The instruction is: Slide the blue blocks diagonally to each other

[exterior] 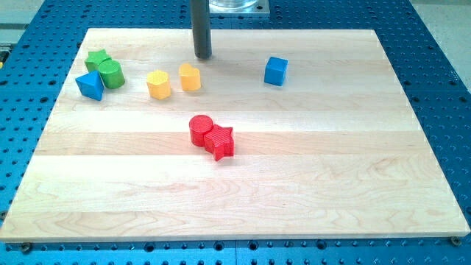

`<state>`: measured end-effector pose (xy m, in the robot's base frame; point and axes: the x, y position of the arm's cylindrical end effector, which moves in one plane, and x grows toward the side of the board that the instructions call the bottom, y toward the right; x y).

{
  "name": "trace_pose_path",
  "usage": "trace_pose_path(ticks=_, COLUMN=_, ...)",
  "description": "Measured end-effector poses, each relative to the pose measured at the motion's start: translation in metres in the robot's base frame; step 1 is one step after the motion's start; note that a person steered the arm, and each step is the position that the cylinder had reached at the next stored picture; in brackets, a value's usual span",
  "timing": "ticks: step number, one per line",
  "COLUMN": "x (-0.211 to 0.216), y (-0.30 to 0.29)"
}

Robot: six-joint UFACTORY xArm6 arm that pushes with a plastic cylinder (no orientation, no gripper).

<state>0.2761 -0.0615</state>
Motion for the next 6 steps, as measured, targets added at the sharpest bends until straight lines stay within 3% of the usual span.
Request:
trace_pose_path(ticks=2, x=0.02, y=-0.041)
trace_pose_path(ticks=5, x=0.127, y=-0.129)
trace_pose_path(ticks=6, x=0.14, y=-0.202)
